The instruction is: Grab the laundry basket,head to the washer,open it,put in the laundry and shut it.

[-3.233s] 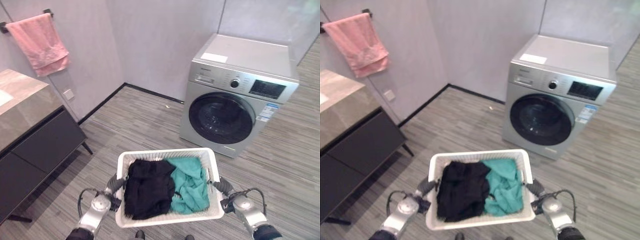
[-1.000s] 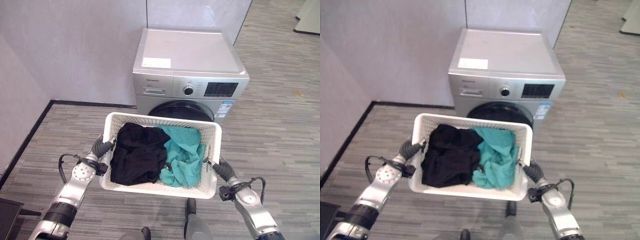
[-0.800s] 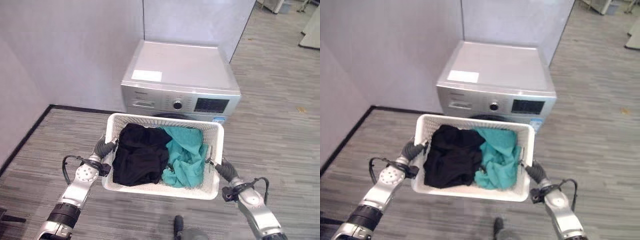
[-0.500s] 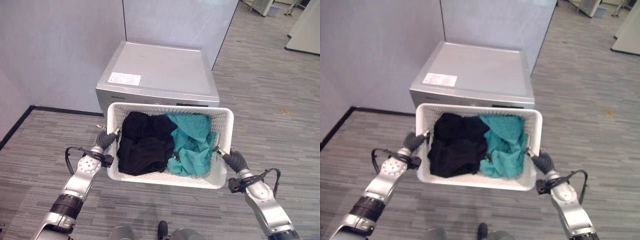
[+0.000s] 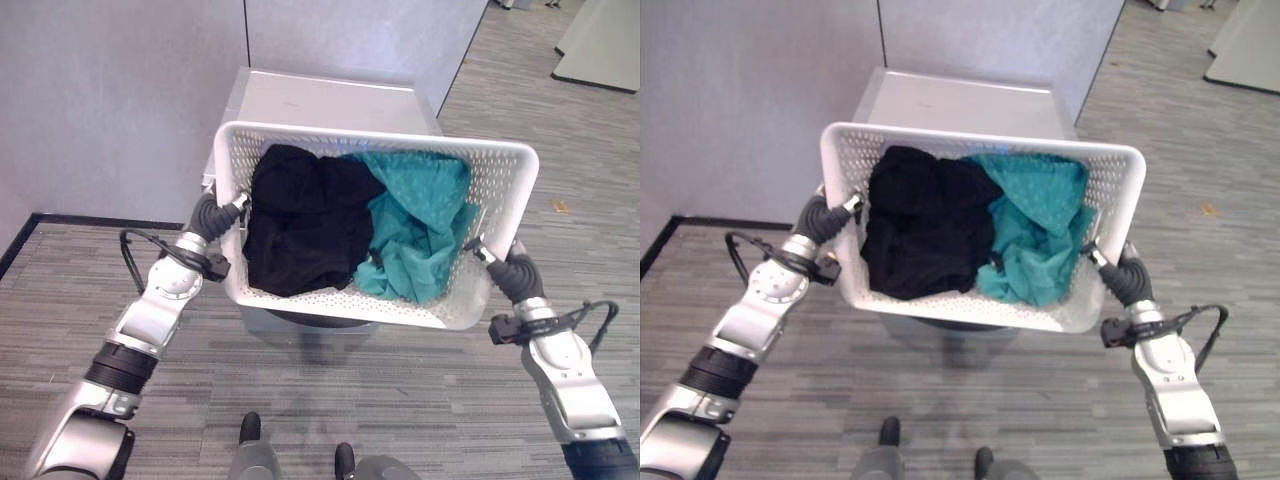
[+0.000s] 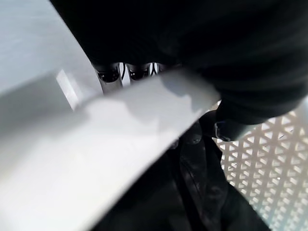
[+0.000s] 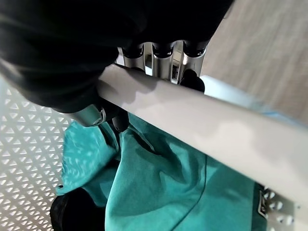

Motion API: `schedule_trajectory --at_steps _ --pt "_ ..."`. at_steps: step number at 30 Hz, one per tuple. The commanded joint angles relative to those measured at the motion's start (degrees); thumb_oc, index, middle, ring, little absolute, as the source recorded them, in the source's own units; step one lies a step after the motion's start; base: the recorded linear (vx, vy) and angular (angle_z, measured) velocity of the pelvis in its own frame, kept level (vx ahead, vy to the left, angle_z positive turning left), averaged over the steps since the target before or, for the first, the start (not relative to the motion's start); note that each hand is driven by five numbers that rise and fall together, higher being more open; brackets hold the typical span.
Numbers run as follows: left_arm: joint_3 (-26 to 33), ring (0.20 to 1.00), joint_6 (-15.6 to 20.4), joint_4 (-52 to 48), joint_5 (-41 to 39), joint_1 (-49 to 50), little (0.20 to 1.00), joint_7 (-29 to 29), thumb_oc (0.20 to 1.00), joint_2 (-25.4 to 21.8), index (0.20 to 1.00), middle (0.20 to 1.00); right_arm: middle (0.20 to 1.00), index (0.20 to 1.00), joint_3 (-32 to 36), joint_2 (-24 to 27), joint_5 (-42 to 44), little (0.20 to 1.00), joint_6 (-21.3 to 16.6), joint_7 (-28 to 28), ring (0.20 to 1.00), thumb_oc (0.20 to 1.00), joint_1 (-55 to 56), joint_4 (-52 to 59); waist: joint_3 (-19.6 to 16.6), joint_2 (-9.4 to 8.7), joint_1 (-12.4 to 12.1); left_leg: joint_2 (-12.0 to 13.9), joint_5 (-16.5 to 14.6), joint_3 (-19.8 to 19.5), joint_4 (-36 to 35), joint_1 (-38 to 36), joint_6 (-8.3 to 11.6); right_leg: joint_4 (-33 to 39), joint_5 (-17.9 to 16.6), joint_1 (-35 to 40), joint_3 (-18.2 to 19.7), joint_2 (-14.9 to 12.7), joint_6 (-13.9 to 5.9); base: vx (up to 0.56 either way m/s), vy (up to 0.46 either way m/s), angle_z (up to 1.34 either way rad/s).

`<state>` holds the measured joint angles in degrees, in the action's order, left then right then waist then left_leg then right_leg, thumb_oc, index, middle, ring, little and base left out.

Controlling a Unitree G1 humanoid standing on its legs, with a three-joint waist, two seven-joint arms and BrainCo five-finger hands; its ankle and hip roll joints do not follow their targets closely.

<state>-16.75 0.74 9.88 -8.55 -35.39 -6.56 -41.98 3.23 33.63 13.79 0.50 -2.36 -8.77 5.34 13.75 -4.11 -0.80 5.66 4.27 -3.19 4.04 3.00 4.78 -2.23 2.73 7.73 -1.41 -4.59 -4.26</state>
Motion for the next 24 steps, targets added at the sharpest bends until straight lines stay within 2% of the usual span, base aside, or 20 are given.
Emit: schedule_trajectory --at_steps 1,2,4,5,6,7,8,9,10,11,12,13,14,15,17,18,19,21,24 --pt "-0.6 0.200 4.2 3.5 0.5 -11.2 0.200 -5.3 0.200 -2.7 0.200 0.200 0.200 0.200 1.4 8.1 3.7 0.200 -6.0 -6.1 0.200 0.200 -9.5 -5.0 -7.5 1.41 -3.5 2.6 -6.1 -2.8 8.4 2.0 -0.08 -2.7 3.6 1.1 -0.2 -4.4 -2.41 0.02 0.094 0.05" --pt "-0.8 0.200 4.2 3.8 0.5 -11.5 0.200 -5.3 0.200 -2.7 0.200 0.200 0.200 0.200 1.4 8.1 3.8 0.200 -6.1 -6.1 0.200 0.200 -9.8 -5.3 -7.3 1.39 -3.5 2.5 -6.3 -2.8 8.7 2.2 -0.12 -2.6 3.6 1.1 -0.2 -4.4 -2.46 0.03 0.150 0.12" --pt "-3.9 0.200 4.1 7.5 0.4 -16.2 0.200 -5.8 0.200 -2.8 0.200 0.200 0.200 0.200 -1.3 8.3 5.0 0.200 -5.6 -6.7 0.200 0.200 -13.8 -9.6 -7.3 1.62 -4.4 1.3 -8.9 -4.2 11.7 2.5 -0.56 -1.9 3.4 1.9 0.1 -5.5 -2.98 0.04 0.146 0.11" --pt "-4.0 0.200 4.1 7.6 0.4 -16.3 0.200 -5.8 0.200 -2.8 0.200 0.200 0.200 0.200 -1.3 8.3 5.0 0.200 -5.7 -6.7 0.200 0.200 -13.9 -9.7 -7.2 1.62 -4.4 1.3 -9.0 -4.2 11.8 2.6 -0.57 -1.9 3.4 2.0 0.1 -5.5 -2.99 0.09 0.298 0.12" --pt "-7.3 0.200 3.9 11.2 -1.6 -20.5 0.200 -5.6 0.200 -2.7 0.200 0.200 0.200 0.200 -4.0 8.9 4.6 0.200 -4.1 -7.2 0.200 0.200 -17.2 -14.7 -8.0 1.85 -5.0 -0.5 -10.7 -5.4 12.7 2.1 -1.57 -3.2 3.7 2.0 0.5 -6.8 -3.60 0.10 0.303 0.07" --pt "-9.2 0.200 3.7 13.3 -3.0 -22.9 0.200 -5.2 0.200 -2.3 0.200 0.200 0.200 0.200 -5.9 8.9 3.7 0.200 -3.3 -7.2 0.200 0.200 -19.4 -17.2 -8.1 1.85 -5.3 -1.1 -11.1 -5.3 12.3 1.5 -2.36 -5.1 4.0 1.3 0.9 -7.1 -3.87 0.13 0.421 0.04" --pt "-11.1 0.200 3.3 15.0 -3.5 -25.0 0.200 -4.8 0.200 -2.3 0.200 0.200 0.200 0.200 -7.6 9.1 2.3 0.200 -2.3 -7.3 0.200 0.200 -21.1 -19.6 -8.3 2.04 -5.6 -1.8 -11.3 -5.1 11.8 0.8 -3.39 -8.1 3.5 0.6 1.2 -7.4 -4.20 0.06 0.388 -0.05" --pt "-13.7 0.200 2.5 18.2 -3.6 -28.6 0.200 -4.5 0.200 -2.6 0.200 0.200 0.200 0.200 -10.3 9.1 1.1 0.200 -0.5 -7.4 0.200 0.200 -25.3 -24.6 -7.5 2.10 -6.2 -2.4 -11.5 -3.7 11.6 -0.3 -5.20 -16.7 -0.5 -3.2 1.3 -8.1 -4.81 0.03 0.301 -0.10" --pt "-13.8 0.200 2.7 18.5 -3.7 -28.9 0.200 -4.5 0.200 -2.6 0.200 0.200 0.200 0.200 -10.5 9.1 1.2 0.200 -0.7 -7.4 0.200 0.200 -25.8 -24.9 -7.4 2.00 -6.4 -2.5 -11.4 -3.3 11.5 -0.3 -5.24 -17.2 -0.4 -3.8 1.7 -8.1 -4.86 0.01 0.360 -0.17" --pt "-15.9 0.200 1.7 20.6 -4.9 -30.6 0.200 -3.7 0.200 -1.9 0.200 0.200 0.200 0.200 -13.7 9.3 1.1 0.200 1.2 -7.1 0.200 0.200 -29.7 -30.3 -6.2 2.86 -6.5 -2.5 -11.8 -2.0 10.8 -2.3 -6.55 -24.9 -4.2 -6.9 -0.8 -8.8 -5.00 0.00 0.178 -0.18" --pt "-16.0 0.200 1.8 20.9 -5.0 -30.9 0.200 -3.7 0.200 -1.9 0.200 0.200 0.200 0.200 -14.0 9.3 1.3 0.200 1.0 -7.1 0.200 0.200 -30.3 -30.8 -5.9 2.80 -6.5 -2.5 -11.9 -1.8 10.8 -2.4 -6.56 -25.4 -3.9 -7.2 -0.6 -8.9 -5.02 0.05 0.344 -0.32" --pt "-17.6 0.200 1.5 23.2 -5.9 -32.6 0.200 -3.3 0.200 -1.3 0.200 0.200 0.200 0.200 -16.4 9.8 1.5 0.200 2.0 -6.5 0.200 0.200 -33.2 -35.8 -5.5 3.34 -6.4 -2.9 -11.9 -0.8 9.3 -4.4 -7.34 -29.1 -5.2 -9.4 -4.0 -10.3 -5.32 0.04 0.165 -0.27" --pt "-17.6 0.200 1.6 23.4 -6.0 -32.7 0.200 -3.3 0.200 -1.3 0.200 0.200 0.200 0.200 -16.6 9.8 1.6 0.200 1.8 -6.5 0.200 0.200 -33.6 -36.1 -5.4 3.30 -6.3 -3.0 -11.8 -0.9 9.1 -4.4 -7.36 -29.2 -5.2 -9.5 -4.1 -10.4 -5.34 0.17 0.248 -0.31" --pt "-17.9 0.200 1.3 24.2 -6.7 -33.4 0.200 -2.7 0.200 -0.8 0.200 0.200 0.200 0.200 -18.2 12.0 1.8 0.200 3.2 -5.3 0.200 0.200 -35.9 -40.0 -5.7 2.97 -5.4 -4.3 -11.6 -1.5 6.9 -5.7 -7.59 -26.3 -4.9 -11.2 -4.9 -9.5 -5.08 0.13 0.078 -0.16" --pt "-18.1 0.200 1.2 25.5 -7.2 -33.8 0.200 -2.4 0.200 -0.3 0.200 0.200 0.200 0.200 -19.5 13.7 1.3 0.200 3.5 -5.2 0.200 0.200 -38.5 -42.3 -5.8 3.03 -4.7 -4.9 -11.4 -2.1 5.8 -6.1 -7.54 -23.1 -4.6 -11.7 -4.4 -8.4 -4.97 0.20 0.042 0.07" --pt "-19.1 0.200 0.8 27.7 -8.1 -34.5 0.200 -1.8 0.200 0.5 0.200 0.200 0.200 0.200 -21.7 16.4 0.6 0.200 4.0 -5.4 0.200 0.200 -42.7 -45.3 -5.8 2.74 -3.9 -5.7 -11.7 -3.0 4.9 -6.6 -7.13 -14.5 -4.4 -13.2 -3.0 -7.7 -5.29 0.20 -0.011 0.26" --pt "-19.1 0.200 1.0 28.0 -8.2 -34.8 0.200 -1.8 0.200 0.5 0.200 0.200 0.200 0.200 -22.1 16.5 0.7 0.200 3.9 -5.4 0.200 0.200 -43.2 -45.7 -5.8 3.01 -3.8 -5.5 -11.8 -3.1 4.8 -6.7 -7.12 -13.8 -4.6 -12.7 -3.2 -7.5 -5.29 0.20 -0.057 0.36" --pt "-19.9 0.200 1.2 30.2 -8.8 -36.1 0.200 -1.9 0.200 1.3 0.200 0.200 0.200 0.200 -24.0 18.2 1.0 0.200 4.1 -5.2 0.200 0.200 -46.7 -47.9 -5.5 2.70 -2.8 -6.2 -12.2 -4.1 4.2 -7.3 -6.65 -4.4 -7.1 -13.9 -1.6 -7.8 -5.78 0.15 -0.073 0.37" --pt "-20.3 0.200 1.7 32.6 -10.0 -36.9 0.200 -2.2 0.200 0.9 0.200 0.200 0.200 0.200 -26.0 21.1 1.3 0.200 4.0 -4.6 0.200 0.200 -50.2 -50.2 -4.8 2.38 -1.7 -6.2 -14.1 -5.1 4.8 -9.2 -6.10 1.0 -11.0 -16.0 -0.3 -8.1 -7.14 0.24 -0.082 0.27"
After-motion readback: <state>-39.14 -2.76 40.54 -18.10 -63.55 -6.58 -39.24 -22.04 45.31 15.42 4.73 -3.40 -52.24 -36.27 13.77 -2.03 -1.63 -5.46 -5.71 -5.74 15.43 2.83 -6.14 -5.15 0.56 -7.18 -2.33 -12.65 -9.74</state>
